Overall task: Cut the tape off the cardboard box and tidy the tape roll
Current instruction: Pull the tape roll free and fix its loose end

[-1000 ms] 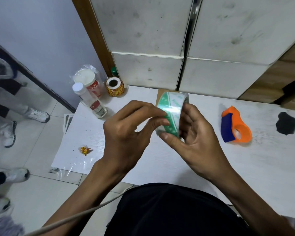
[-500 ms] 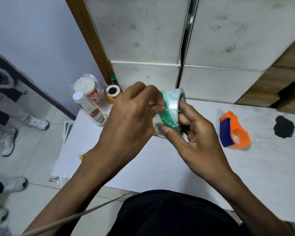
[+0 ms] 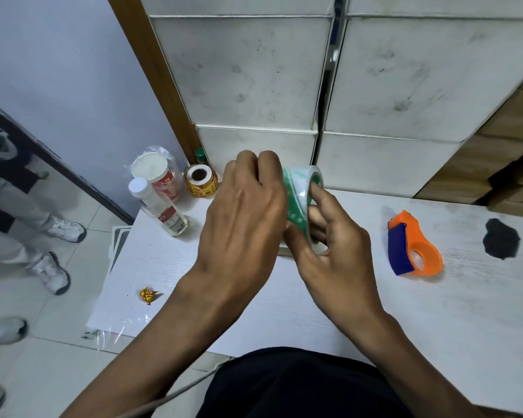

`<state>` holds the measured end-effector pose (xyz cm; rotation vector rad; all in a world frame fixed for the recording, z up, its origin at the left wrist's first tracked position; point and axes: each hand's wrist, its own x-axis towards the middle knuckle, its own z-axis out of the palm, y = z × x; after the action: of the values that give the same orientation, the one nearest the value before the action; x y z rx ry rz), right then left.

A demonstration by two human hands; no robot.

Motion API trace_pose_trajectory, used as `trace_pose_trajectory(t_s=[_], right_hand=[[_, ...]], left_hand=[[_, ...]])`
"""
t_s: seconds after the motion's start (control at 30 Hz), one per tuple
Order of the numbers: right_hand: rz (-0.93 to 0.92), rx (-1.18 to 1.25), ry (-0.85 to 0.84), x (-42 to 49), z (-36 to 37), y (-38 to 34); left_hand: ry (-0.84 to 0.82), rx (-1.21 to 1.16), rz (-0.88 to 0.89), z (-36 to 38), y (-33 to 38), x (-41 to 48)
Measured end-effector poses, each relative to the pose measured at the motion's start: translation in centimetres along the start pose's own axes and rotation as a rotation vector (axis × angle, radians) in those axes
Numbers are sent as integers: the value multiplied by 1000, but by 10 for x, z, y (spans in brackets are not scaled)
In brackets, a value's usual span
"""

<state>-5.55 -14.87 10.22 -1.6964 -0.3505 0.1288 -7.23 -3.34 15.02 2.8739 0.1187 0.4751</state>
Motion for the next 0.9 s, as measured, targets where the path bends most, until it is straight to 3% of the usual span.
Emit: trace_pose_trajectory(t_s=[0.13,0.27,0.37,0.53,0.7,0.9], right_hand=[[4,45,138,8,-8,-1],[-37,6,133,12,-13,-7],[-40,-14,119,9,-12,-6],[-46,3,131,6,-11,-5],[-88,-71,112,7,-12,-4],[-186,-230,154,6,-8,-1]], left_hand=[[84,-67,40,6,-12,12],[155,-472,38,8,-15,13],[227,-596,16,7,-12,12],[319,-632,-18,10,-8,7],[230,-670,-130,2,-7,12],[257,-336,-72,10,-1,14]])
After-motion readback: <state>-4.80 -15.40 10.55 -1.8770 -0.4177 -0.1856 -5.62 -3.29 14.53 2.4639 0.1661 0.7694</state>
